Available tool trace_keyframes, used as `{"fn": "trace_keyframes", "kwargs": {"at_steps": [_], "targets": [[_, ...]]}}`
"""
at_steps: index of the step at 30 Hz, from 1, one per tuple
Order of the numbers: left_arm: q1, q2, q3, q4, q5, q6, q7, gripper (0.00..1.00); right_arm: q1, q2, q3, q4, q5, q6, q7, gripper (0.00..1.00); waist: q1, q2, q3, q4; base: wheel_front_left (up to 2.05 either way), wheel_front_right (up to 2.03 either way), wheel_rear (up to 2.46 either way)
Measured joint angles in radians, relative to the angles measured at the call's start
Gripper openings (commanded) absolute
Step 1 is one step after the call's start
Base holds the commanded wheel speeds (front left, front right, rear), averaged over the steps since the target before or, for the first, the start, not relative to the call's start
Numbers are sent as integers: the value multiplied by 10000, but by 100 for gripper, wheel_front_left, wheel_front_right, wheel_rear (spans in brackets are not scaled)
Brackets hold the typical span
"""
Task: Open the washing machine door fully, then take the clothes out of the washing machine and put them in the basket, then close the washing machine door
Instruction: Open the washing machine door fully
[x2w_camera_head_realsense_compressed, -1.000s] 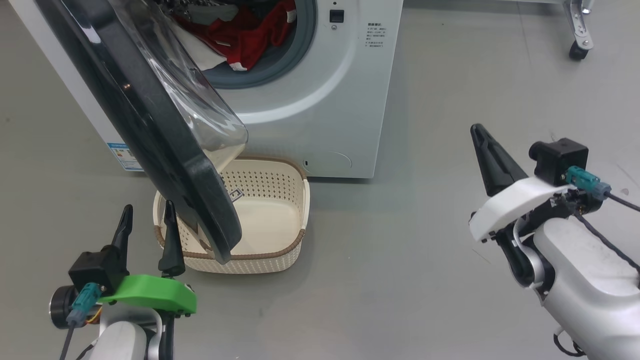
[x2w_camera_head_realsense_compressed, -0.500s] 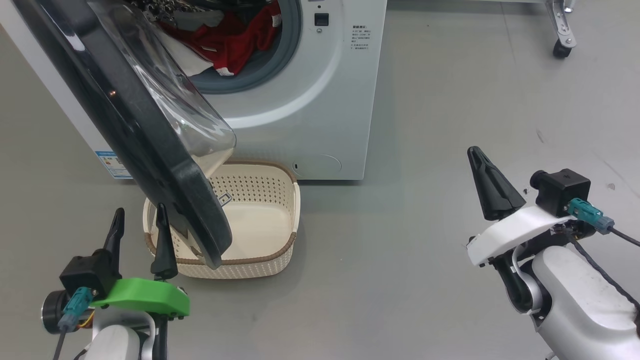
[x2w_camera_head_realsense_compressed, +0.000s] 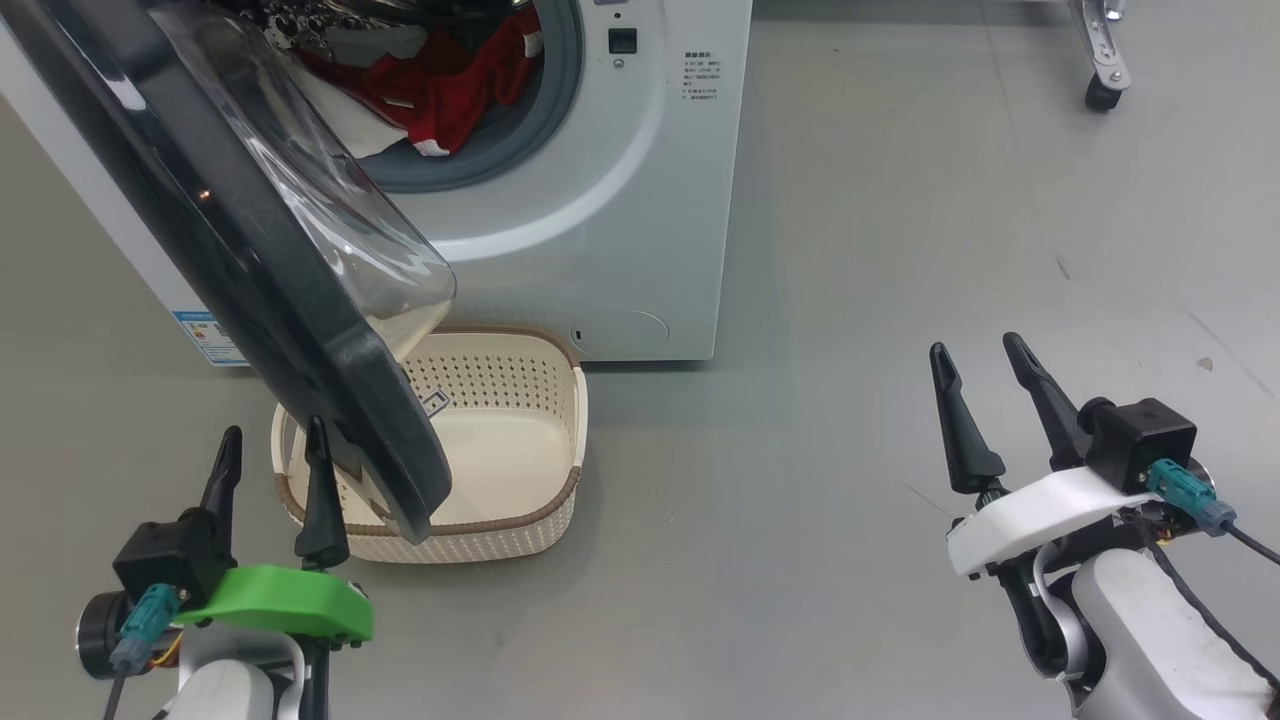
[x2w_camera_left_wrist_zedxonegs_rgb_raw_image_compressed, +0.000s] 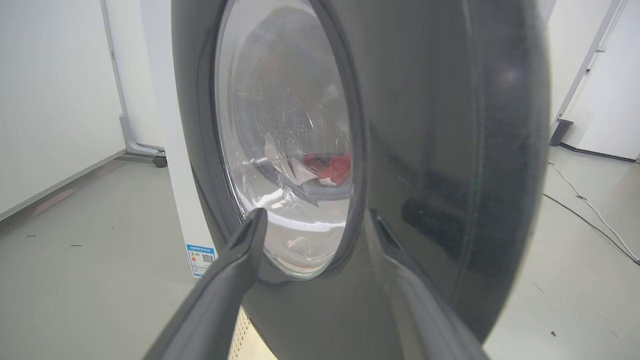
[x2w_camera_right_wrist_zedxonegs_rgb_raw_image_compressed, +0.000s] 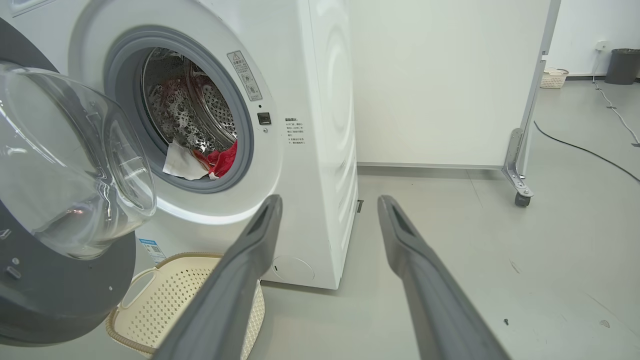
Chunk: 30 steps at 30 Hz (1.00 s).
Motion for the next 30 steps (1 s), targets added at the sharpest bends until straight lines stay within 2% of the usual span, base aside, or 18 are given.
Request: {"fn": "trace_keyframes", "kwargs": {"at_steps": [30], "targets": [[114,-21,102,100,104,-180,0,100,1272,729,-709,-606,-1325,0,0,100,0,0,-107,-69,0,0,0]]}}
